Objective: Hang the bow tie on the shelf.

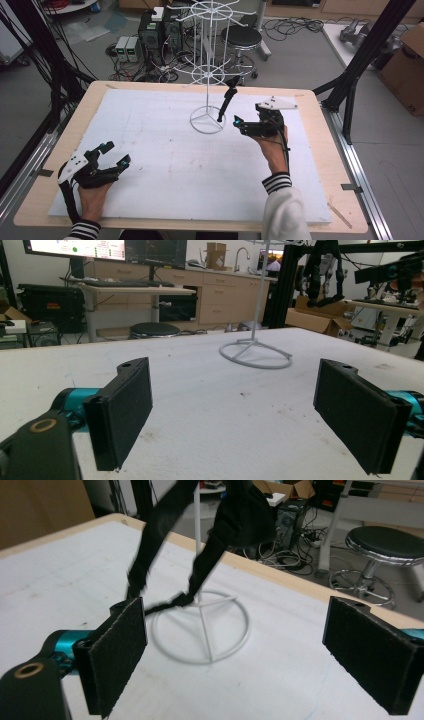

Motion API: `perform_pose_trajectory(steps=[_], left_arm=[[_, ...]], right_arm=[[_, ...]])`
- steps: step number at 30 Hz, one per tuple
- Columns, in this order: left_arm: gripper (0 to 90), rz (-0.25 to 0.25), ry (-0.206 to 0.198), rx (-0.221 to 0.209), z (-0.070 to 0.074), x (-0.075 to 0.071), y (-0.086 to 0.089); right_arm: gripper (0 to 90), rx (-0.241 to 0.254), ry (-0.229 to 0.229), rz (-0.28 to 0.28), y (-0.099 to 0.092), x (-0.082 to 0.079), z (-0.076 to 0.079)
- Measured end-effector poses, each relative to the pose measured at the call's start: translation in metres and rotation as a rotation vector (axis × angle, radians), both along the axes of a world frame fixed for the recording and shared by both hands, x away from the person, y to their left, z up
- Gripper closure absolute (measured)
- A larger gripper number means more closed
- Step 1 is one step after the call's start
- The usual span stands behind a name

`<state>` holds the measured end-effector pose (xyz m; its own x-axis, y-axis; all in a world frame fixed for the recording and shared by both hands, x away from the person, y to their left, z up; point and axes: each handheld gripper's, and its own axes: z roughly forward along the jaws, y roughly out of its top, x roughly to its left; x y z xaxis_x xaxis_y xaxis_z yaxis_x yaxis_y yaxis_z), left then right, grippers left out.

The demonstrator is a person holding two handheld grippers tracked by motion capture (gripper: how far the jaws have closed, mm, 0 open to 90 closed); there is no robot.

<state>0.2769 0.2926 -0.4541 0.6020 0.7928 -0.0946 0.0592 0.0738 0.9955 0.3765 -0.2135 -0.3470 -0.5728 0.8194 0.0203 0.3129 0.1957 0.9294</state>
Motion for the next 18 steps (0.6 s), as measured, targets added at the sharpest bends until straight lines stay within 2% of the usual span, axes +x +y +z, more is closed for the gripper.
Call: perform_pose_trajectory(steps=[4,8,9,10,11,12,13,18], left_arm=[[16.2,-0.001,0.000,0.009,0.000,0.000,-0.001],[16.2,0.002,0.003,0.009,0.000,0.000,-0.001],[16.2,0.002,0.006,0.009,0.000,0.001,-0.001],[16.2,0.001,0.005,0.012,0.000,0.001,-0.001],[16.2,0.001,0.004,0.012,0.000,0.000,-0.002],[16.2,0.001,0.002,0.017,0.000,0.000,-0.002],[16.2,0.001,0.001,0.019,0.000,0.000,-0.002],[16.3,0.003,0.000,0.020,0.000,0.000,-0.002]], right_arm=[[9.7,0.058,-0.021,-0.021,-0.015,-0.023,-0.019],[9.8,0.112,-0.080,-0.062,-0.030,-0.051,-0.037],[9.8,0.128,-0.111,-0.083,-0.037,-0.065,-0.045],[9.8,0.128,-0.111,-0.083,-0.037,-0.065,-0.045],[9.8,0.148,-0.140,-0.093,-0.043,-0.078,-0.053],[9.8,0.148,-0.140,-0.093,-0.043,-0.078,-0.053],[9.8,0.161,-0.175,-0.101,-0.049,-0.089,-0.062],[9.8,0.182,-0.205,-0.120,-0.059,-0.108,-0.080]])
